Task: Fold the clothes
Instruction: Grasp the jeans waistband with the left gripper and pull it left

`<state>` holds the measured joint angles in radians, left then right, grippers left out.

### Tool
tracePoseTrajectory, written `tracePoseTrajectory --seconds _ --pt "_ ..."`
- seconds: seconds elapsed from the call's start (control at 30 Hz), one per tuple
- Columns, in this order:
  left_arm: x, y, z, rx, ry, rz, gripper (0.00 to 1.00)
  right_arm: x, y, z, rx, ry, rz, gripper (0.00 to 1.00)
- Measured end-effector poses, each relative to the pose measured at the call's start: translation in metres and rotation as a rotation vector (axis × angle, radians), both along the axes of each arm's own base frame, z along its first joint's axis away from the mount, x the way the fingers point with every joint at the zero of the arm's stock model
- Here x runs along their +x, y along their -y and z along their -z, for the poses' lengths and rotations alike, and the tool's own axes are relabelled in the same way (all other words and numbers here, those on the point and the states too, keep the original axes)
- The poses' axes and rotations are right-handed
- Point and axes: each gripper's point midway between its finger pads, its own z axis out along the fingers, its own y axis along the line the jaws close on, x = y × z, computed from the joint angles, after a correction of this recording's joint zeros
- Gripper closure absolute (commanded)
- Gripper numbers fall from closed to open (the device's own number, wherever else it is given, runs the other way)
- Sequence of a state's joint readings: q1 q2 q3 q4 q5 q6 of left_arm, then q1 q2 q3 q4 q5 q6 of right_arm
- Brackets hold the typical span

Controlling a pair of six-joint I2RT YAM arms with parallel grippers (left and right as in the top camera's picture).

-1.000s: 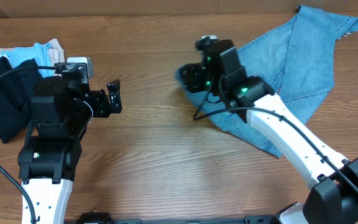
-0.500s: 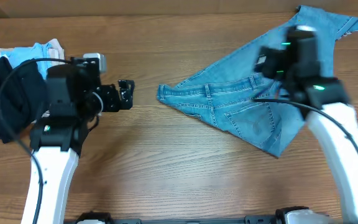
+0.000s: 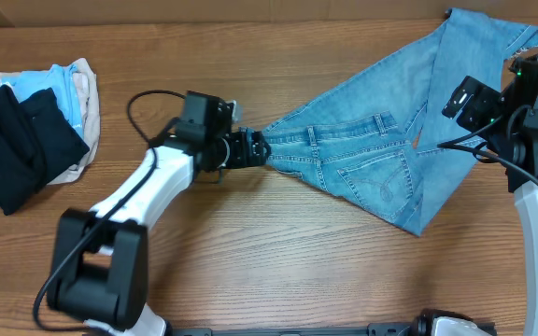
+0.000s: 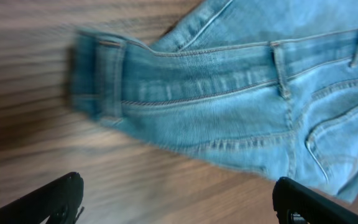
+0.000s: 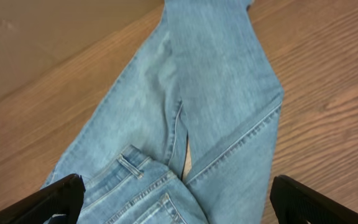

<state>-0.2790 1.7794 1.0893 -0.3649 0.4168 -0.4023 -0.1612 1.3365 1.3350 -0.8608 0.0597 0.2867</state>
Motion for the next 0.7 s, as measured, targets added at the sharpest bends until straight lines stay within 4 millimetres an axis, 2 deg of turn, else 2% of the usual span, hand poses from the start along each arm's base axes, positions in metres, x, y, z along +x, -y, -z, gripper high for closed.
tracePoseTrajectory --seconds 0.03,0.1,0.23,0.27,0.3,0.37,0.47,0.57,0.67,0.7 --pt "0.002 0.004 0.007 -0.010 -0.015 -0.010 0.00 -0.001 0.000 0.001 0.004 -0.006 -0.001 0.00" --pt "0.007 0.008 0.017 -0.029 -0.030 -0.039 0.07 -0.003 -0.001 0.003 0.008 -0.014 -0.003 0.00" --pt "0.023 0.008 0.033 -0.036 -0.019 -0.097 0.50 -0.003 -0.001 0.003 0.009 -0.018 -0.005 0.00" --pt "0.025 0.007 0.037 -0.027 -0.020 -0.110 0.68 -0.004 -0.002 0.004 0.010 -0.021 -0.005 0.00" --pt "0.027 0.005 0.040 -0.020 -0.019 -0.121 0.82 -0.004 -0.002 0.004 0.012 -0.023 -0.005 0.00" --pt "0.033 0.002 0.041 -0.015 0.000 -0.137 0.94 -0.005 -0.002 0.005 0.013 -0.030 -0.006 0.00" --pt "0.040 -0.002 0.037 -0.014 0.013 -0.157 0.96 -0.006 -0.002 0.006 0.013 -0.031 -0.006 0.00" --pt "0.061 -0.022 0.022 -0.001 0.028 -0.208 0.96 -0.006 -0.002 0.006 0.014 -0.033 -0.006 0.00" --pt "0.094 -0.056 -0.010 0.017 0.067 -0.273 0.96 -0.007 -0.002 0.007 0.015 -0.039 -0.006 0.00" --pt "0.108 -0.075 -0.027 0.031 0.091 -0.303 0.95 -0.007 -0.002 0.007 0.015 -0.039 -0.006 0.00"
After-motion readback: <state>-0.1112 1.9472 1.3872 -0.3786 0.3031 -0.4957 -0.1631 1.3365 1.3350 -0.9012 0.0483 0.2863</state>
